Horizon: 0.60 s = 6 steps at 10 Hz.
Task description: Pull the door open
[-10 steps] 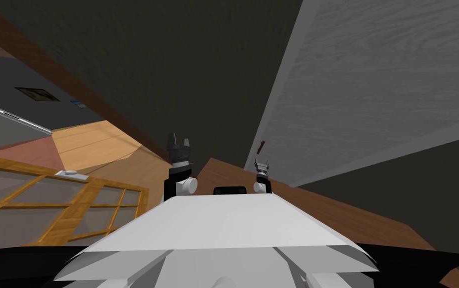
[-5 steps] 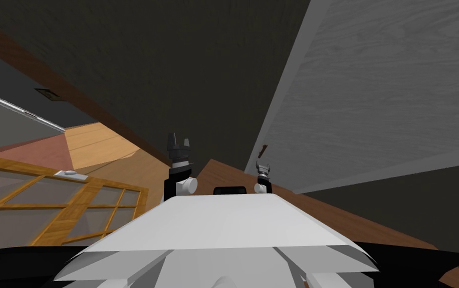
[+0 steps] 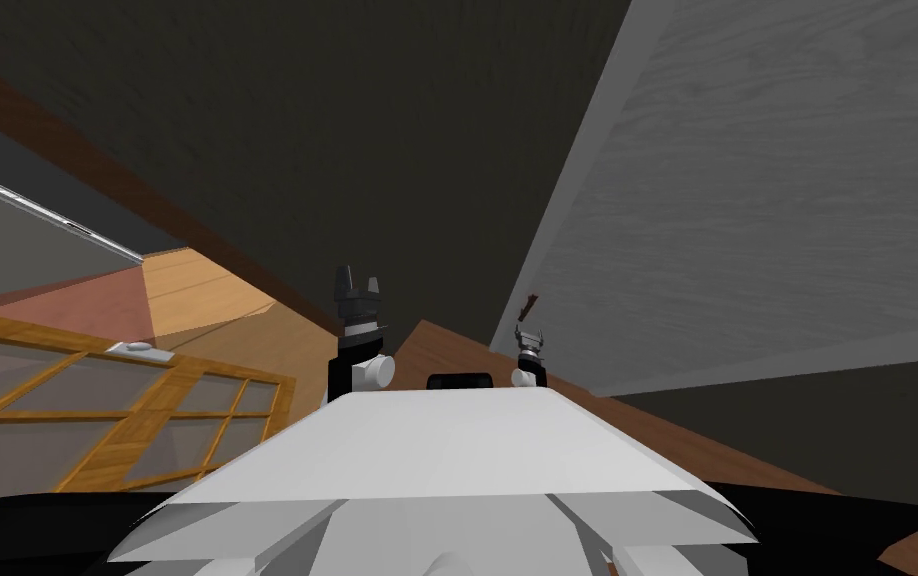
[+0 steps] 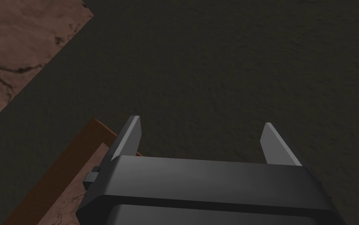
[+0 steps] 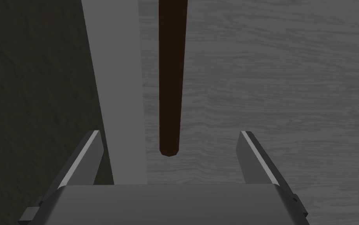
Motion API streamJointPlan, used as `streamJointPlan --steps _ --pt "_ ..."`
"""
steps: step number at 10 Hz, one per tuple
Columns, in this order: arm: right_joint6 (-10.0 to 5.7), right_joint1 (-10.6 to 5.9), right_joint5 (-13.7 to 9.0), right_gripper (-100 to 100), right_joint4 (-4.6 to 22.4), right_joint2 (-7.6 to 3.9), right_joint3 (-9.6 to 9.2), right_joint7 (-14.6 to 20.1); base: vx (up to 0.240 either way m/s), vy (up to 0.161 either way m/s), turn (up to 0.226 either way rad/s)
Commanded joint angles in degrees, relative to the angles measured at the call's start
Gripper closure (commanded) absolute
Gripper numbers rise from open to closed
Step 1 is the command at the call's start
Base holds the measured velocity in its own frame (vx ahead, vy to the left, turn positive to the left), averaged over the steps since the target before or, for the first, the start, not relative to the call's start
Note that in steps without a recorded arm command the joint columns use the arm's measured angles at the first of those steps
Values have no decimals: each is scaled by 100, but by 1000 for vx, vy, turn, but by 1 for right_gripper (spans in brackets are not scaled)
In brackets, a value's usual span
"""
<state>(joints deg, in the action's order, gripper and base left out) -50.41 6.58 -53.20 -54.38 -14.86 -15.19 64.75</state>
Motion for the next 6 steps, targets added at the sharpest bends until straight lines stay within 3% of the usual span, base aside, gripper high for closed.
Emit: streamJointPlan --steps 1,6 --pt "-35 43 -20 -100 52 -116 10 166 190 -10 74" --pt "-131 151 -90 -100 275 -510 48 664 159 -8 54"
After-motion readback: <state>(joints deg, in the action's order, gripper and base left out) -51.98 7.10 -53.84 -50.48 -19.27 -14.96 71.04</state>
